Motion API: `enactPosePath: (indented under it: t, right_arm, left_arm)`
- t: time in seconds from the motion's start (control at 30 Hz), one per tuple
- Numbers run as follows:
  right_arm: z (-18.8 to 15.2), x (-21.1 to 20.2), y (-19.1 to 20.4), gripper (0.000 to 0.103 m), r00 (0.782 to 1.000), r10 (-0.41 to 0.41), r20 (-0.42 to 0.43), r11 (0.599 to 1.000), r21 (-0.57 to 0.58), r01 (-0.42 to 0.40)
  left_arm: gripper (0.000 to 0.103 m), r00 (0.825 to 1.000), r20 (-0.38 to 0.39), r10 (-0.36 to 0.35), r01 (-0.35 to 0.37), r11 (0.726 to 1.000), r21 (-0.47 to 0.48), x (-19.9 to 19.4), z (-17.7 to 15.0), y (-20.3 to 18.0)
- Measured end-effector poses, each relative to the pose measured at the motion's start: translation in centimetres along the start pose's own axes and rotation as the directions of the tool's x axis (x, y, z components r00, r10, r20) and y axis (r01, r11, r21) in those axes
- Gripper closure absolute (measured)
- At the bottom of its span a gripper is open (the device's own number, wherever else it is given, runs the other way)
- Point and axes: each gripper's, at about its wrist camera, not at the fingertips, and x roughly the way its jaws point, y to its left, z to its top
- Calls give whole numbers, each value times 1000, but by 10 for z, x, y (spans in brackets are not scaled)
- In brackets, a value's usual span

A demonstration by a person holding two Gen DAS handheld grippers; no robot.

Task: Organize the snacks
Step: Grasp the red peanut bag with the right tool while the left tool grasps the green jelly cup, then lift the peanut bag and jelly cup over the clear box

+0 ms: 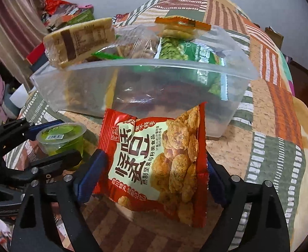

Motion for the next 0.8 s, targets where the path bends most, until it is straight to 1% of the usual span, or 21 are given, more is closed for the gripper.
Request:
enactPosePath:
  t: [0.03,0.1,0.13,0.17,0.23,0.33,0.5,0.8]
  right_arm:
    - [0,0,1,28,1000,1,2,1000,-6,-1]
    - [-1,-5,5,46,1000,27,9,999,-30,-27]
    - [-1,-8,6,54,1000,14,21,999,-33,-13]
    - [-1,-13,5,57,999,14,34,1000,-29,-13]
    - [-2,-19,1,67,998,36,50,999,-4,-35]
    - [-5,-29,-3,71,996,56,69,998,15,-57]
    - [-14,-44,2,73,994,40,104,999,-2,-40]
    - [-11,-74,11,73,983,56,174,998,-14,-54]
  left_arm:
    - [48,1000,1,0,0,1000,-1,-1,-1,0]
    - [48,1000,5,5,-5,1000,-3,-4,-2,1]
    - [48,1000,6,8,-8,1000,-5,-6,-3,2]
    - [48,1000,7,10,-10,1000,-7,-7,-3,3]
    - [48,1000,9,17,-17,1000,-13,-13,-5,6]
    - [48,999,21,25,-24,1000,-20,-22,-7,9]
    - [48,998,55,37,-35,999,-38,-41,-6,15]
    - [48,988,141,65,-55,996,-74,-79,8,27]
